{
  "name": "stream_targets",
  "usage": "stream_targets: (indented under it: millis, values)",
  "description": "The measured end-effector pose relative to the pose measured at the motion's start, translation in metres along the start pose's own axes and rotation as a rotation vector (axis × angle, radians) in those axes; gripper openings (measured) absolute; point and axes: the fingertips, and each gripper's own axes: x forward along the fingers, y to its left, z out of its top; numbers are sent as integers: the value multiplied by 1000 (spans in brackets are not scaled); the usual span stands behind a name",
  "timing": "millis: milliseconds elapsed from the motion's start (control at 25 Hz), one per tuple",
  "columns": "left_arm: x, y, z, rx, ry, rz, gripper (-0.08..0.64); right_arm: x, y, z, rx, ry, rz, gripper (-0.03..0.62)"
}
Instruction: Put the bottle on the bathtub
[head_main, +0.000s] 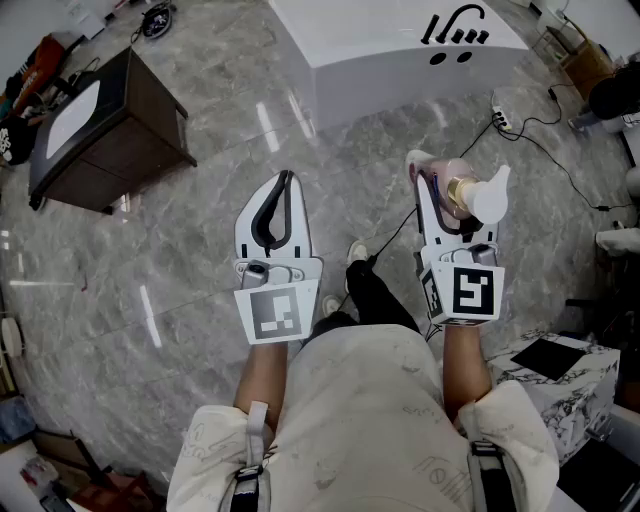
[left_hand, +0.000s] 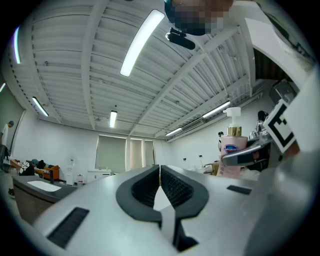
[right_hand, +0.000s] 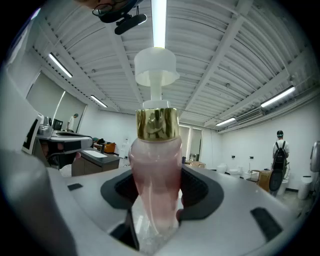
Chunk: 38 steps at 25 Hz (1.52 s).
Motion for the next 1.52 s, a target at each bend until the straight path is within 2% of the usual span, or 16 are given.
stream_targets:
  millis: [240,480,720,880,960,1120,1520]
  values:
    - [-5,-7,-3,3,5,1,9,-10,0,-10,4,19,8,206]
    - [6,-42,-8,18,40,-32,9,-22,-31,-28,54,51,-9,207]
    - [32,-97,-20,50,82,-41,9,-28,-83,-65,103,67,9,207]
    - [51,-145,-33,0,126,-40,9,-34,-123,-89,130,72,34,207]
    - [61,-173,-36,4,135,-29,9,-38,-146,-99,135,78,51,207]
    - [81,-223,-33,36,142,-30,9,-43,-192,-111,141,84,64,207]
    - [118,-307,-19,73,115,-29,9,-57,-276,-127,158,51,77,207]
